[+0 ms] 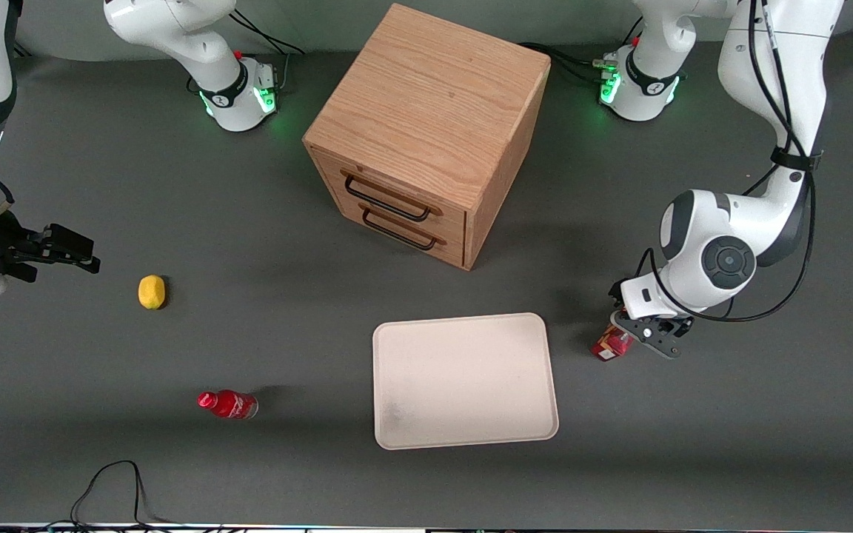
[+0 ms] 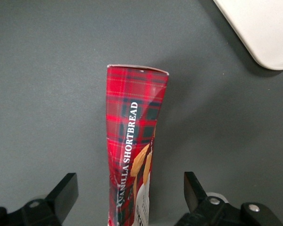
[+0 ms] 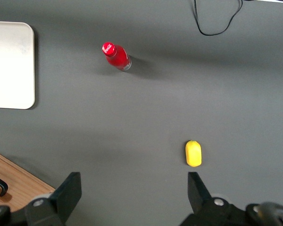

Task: Place red cookie box on tray
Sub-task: 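Close the left gripper on the red end of the shortbread box, then lift the box upright with the left gripper, then carry the held box over the cream tray and lower it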

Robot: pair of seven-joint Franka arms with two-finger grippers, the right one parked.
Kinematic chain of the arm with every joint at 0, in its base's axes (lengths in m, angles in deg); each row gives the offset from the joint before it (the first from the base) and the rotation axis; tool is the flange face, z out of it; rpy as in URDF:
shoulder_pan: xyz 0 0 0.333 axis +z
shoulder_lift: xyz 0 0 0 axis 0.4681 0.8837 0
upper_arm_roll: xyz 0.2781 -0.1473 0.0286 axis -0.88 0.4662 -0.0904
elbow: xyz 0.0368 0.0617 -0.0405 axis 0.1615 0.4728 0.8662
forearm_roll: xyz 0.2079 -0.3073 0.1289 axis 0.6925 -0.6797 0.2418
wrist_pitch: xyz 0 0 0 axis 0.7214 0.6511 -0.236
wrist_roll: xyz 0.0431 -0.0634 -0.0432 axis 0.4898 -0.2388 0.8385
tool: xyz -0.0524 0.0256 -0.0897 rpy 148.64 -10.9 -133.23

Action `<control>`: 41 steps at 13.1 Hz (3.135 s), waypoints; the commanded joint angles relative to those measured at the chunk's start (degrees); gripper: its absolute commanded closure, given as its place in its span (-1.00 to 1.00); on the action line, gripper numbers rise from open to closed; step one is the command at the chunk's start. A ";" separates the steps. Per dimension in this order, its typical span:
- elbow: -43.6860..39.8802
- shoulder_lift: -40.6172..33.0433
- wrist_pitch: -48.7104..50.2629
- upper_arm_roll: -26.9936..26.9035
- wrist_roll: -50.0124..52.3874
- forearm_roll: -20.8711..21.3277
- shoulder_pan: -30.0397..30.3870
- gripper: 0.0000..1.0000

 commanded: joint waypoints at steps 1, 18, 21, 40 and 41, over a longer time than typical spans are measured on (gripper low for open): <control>0.03 0.35 -1.03 -0.07 -1.12 0.44 0.11 -0.69; -11.89 -4.82 19.05 -0.42 -0.15 -0.61 0.02 1.00; -19.36 -8.07 32.41 -0.51 -0.06 -0.70 0.11 1.00; -58.12 8.24 47.13 1.94 52.04 -1.75 -10.26 1.00; -60.50 10.18 47.05 3.08 53.28 -1.67 -10.35 1.00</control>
